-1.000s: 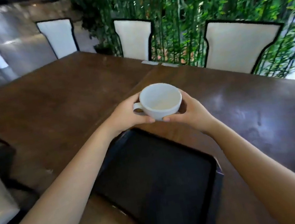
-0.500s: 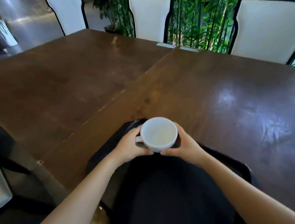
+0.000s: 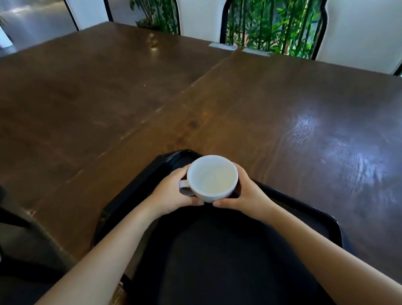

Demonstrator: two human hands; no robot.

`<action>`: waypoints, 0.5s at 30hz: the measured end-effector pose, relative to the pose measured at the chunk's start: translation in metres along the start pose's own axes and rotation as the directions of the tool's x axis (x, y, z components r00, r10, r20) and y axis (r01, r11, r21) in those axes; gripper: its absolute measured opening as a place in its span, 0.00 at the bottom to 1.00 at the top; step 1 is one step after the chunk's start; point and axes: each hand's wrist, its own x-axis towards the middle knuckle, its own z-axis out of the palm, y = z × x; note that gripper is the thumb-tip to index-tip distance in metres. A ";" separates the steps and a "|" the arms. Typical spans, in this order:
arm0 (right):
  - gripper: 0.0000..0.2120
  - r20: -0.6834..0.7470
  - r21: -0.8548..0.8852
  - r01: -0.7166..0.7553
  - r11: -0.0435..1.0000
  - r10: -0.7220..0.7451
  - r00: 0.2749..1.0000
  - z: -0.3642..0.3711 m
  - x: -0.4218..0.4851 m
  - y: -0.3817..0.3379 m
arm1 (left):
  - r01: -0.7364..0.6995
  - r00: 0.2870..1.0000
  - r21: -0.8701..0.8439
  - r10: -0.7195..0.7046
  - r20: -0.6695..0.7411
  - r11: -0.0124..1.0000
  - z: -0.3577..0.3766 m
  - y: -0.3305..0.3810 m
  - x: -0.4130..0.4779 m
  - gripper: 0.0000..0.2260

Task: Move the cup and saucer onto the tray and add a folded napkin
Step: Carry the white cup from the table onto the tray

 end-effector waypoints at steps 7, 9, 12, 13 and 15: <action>0.46 0.034 0.012 -0.043 0.999 0.042 0.999 0.001 0.002 -0.005 | 0.050 0.997 0.007 -0.050 0.059 0.999 -0.006 0.004 0.002 0.38; 0.46 0.050 -0.002 -0.066 0.998 0.066 0.997 0.000 0.003 -0.008 | 0.091 0.993 0.020 -0.092 0.070 0.996 -0.007 0.007 0.002 0.39; 0.44 0.091 -0.039 -0.097 0.995 0.100 0.991 -0.006 0.001 -0.017 | 0.128 0.978 0.167 -0.152 0.140 0.978 -0.013 0.017 0.002 0.43; 0.44 0.111 -0.058 -0.112 0.992 0.118 0.987 -0.009 -0.001 -0.021 | 0.135 0.969 0.269 -0.184 0.164 0.954 -0.018 0.022 0.002 0.45; 0.47 0.142 -0.100 -0.169 0.981 0.182 0.973 -0.017 -0.004 -0.029 | 0.175 0.943 0.465 -0.283 0.174 0.868 -0.031 0.034 0.000 0.50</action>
